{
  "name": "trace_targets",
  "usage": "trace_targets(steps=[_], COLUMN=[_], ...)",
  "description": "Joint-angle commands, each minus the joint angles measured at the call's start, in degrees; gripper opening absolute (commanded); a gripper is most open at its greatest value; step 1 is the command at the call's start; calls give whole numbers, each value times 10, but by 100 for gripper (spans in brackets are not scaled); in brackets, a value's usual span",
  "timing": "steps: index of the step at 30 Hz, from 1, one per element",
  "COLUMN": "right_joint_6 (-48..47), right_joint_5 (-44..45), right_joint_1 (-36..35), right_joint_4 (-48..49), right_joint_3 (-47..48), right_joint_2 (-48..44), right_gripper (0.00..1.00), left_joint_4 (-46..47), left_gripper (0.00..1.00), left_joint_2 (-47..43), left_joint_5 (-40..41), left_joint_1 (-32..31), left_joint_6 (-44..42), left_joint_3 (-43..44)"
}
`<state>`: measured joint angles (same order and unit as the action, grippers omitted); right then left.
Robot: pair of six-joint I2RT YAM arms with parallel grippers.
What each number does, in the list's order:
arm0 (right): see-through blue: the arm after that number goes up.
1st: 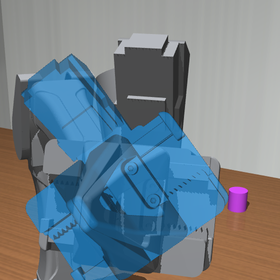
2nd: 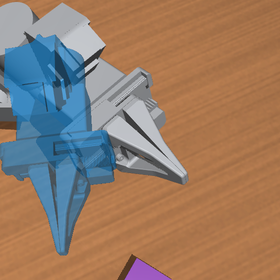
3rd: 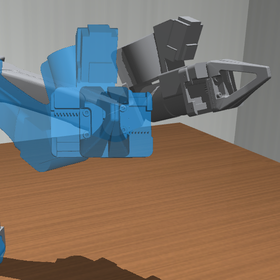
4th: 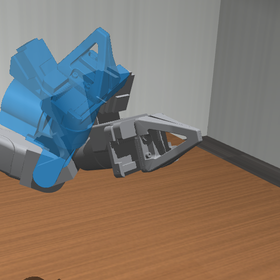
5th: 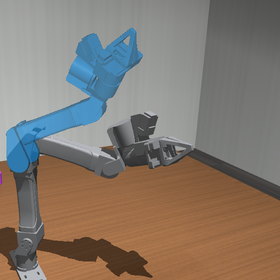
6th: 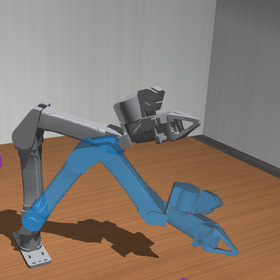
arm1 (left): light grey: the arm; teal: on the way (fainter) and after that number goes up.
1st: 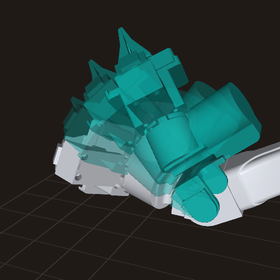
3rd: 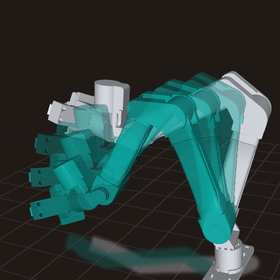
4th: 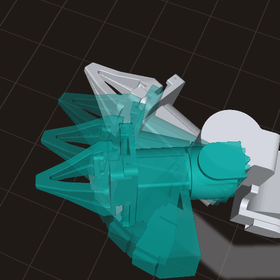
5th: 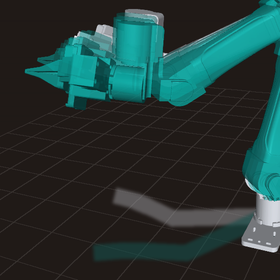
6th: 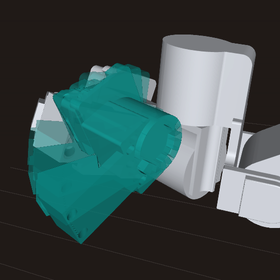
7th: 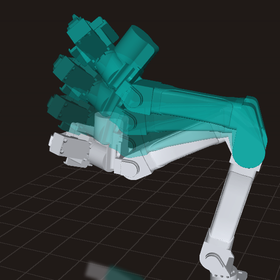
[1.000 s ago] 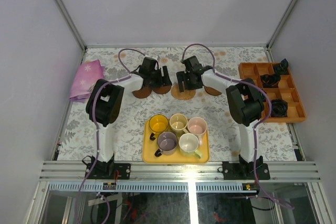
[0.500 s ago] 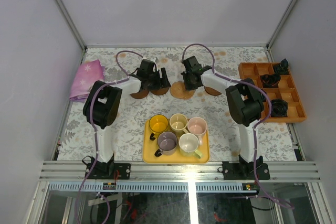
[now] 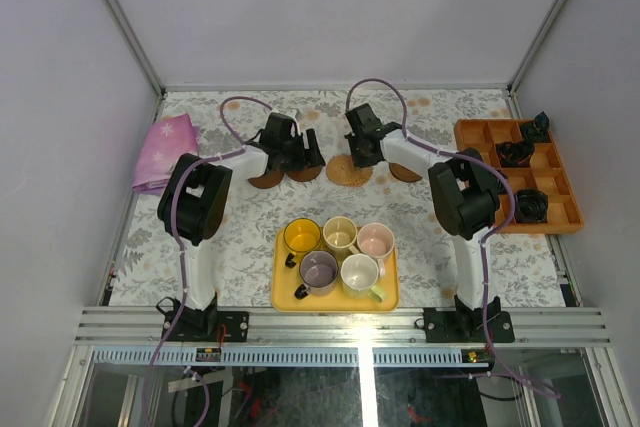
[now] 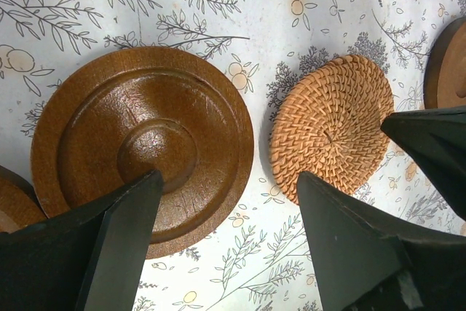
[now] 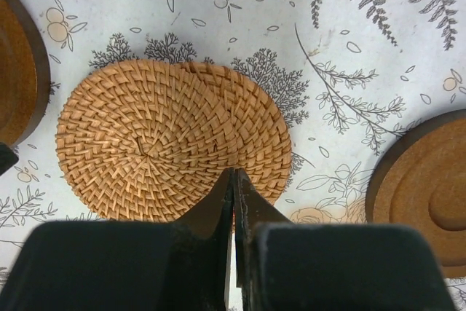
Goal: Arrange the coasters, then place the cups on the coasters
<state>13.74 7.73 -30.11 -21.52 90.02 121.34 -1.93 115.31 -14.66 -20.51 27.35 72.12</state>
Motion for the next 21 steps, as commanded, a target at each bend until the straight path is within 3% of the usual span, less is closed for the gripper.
trace_targets(steps=[1,10,16,21], right_joint_6=[-12,6,16,18], right_joint_5=[22,46,46,37], right_joint_1=[-3,-3,-3,-3], right_joint_4=[5,-4,7,11], right_joint_3=[30,9,-19,-29], right_joint_2=[-16,-21,-31,-34], right_gripper=[0,3,3,3], left_joint_4=[-111,-109,-107,-105], left_gripper=[76,73,56,58], left_joint_2=[40,7,2,8], left_joint_5=[-24,-53,-72,-66], left_joint_1=[-3,-13,-43,-65], left_joint_6=[4,-18,-35,-36], left_joint_3=[-33,-5,28,52])
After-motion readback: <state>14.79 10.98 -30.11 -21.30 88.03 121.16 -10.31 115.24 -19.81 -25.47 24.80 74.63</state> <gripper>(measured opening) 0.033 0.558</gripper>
